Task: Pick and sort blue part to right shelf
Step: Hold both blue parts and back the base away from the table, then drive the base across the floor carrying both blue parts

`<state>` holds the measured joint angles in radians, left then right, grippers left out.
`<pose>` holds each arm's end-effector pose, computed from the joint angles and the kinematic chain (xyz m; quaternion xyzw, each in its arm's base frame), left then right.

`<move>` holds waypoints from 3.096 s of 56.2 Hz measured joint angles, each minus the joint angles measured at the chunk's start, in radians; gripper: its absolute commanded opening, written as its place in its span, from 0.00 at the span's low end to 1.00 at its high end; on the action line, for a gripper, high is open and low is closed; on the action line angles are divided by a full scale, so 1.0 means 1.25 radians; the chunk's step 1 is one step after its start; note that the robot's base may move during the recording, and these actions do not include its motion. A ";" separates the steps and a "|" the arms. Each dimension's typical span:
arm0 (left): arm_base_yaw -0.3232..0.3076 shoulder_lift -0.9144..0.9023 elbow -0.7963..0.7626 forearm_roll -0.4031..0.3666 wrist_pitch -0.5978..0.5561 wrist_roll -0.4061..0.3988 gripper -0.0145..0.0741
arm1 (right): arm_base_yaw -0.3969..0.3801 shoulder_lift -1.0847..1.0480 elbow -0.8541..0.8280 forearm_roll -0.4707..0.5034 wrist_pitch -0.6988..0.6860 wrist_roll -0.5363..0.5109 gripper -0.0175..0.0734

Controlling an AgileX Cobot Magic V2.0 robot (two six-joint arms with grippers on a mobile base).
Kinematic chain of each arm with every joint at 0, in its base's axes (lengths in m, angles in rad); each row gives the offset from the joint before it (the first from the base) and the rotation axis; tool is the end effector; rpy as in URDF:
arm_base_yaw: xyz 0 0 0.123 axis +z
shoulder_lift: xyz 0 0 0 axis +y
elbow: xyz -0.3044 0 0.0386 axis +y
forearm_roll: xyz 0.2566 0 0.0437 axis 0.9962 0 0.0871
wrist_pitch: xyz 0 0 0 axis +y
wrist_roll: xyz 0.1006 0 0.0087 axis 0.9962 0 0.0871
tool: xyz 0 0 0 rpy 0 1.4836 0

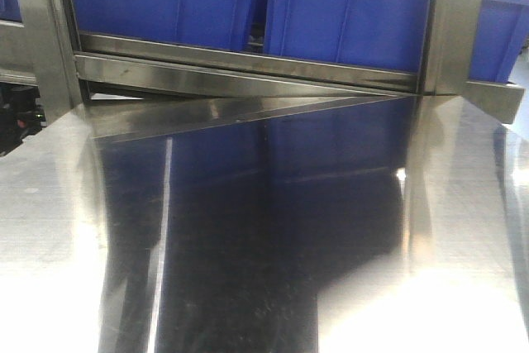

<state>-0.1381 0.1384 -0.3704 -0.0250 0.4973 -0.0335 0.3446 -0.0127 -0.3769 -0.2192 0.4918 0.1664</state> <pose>0.0423 -0.0071 0.2868 0.0355 0.7663 -0.0665 0.6380 0.0189 -0.0043 0.2950 -0.0953 0.7024 0.0752 0.7013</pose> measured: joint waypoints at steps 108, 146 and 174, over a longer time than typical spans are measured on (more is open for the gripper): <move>0.010 0.006 0.001 0.000 0.002 0.000 0.54 | 0.000 -0.001 0.002 -0.002 0.001 -0.001 0.42; 0.010 0.006 0.001 0.000 0.002 0.000 0.54 | 0.000 -0.001 0.002 -0.002 0.001 -0.003 0.42; 0.010 0.006 0.001 -0.001 0.002 0.000 0.54 | 0.000 -0.001 0.002 -0.002 0.001 -0.003 0.42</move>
<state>-0.1257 0.1460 -0.3689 -0.0264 0.5004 -0.0335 0.3446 -0.0142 -0.3739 -0.2217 0.4926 0.1626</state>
